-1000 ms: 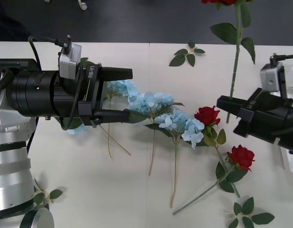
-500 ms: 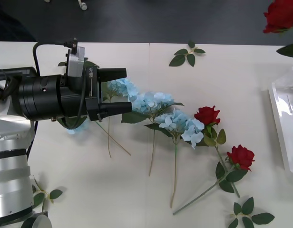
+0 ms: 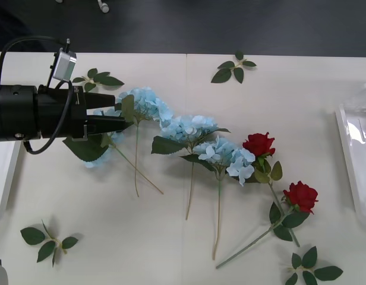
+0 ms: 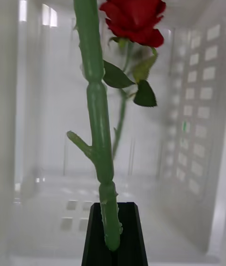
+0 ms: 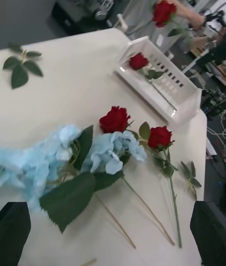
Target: Put the red flowers into the right box and the blue flowers into the left box
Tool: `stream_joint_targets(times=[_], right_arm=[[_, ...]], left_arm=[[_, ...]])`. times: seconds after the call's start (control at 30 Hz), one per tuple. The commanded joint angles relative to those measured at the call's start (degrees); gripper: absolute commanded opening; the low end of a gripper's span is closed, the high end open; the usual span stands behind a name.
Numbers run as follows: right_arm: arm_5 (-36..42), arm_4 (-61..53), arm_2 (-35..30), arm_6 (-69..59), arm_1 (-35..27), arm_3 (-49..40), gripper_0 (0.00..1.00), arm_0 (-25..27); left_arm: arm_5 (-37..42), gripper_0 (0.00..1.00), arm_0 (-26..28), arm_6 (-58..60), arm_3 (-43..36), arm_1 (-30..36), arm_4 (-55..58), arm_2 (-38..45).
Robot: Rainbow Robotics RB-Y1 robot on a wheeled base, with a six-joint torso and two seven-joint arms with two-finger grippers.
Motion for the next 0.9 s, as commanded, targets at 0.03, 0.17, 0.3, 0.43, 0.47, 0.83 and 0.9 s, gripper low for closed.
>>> stream_joint_targets(times=[0.03,0.17,0.3,0.43,0.47,0.83,0.9], right_arm=[[-1.95,3.59,2.54,-2.51,-2.08,3.06,0.0,-0.32],[-6.25,5.87,7.28,-3.3,-2.17,5.08,0.0,-0.32],[-8.8,5.96,10.97,-4.35,-2.17,6.49,0.0,-1.11],[-8.89,6.49,13.61,-7.34,-2.17,7.28,0.02,-2.52],[-8.8,6.4,13.7,-7.43,-2.17,7.19,0.1,-2.52],[-7.92,5.08,13.7,-8.75,-2.17,6.05,0.51,-2.87],[-6.96,3.67,13.61,-9.01,-2.17,4.38,0.51,-2.96]], left_arm=[[-0.65,1.0,2.27,9.51,-5.25,1.13,-4.44,1.81],[-1.35,1.0,4.12,17.15,-8.24,1.13,-8.92,1.46],[-1.44,1.0,6.14,25.15,-9.56,1.13,-10.24,0.32],[-1.44,1.0,8.51,31.92,-12.28,1.13,-13.23,-0.65],[-1.44,1.0,9.48,34.2,-13.33,1.22,-14.46,-1.09],[-1.35,1.0,17.91,58.64,-27.4,1.22,-34.15,-11.37],[-1.0,1.0,18.88,63.82,-29.68,1.22,-38.28,-13.48]])
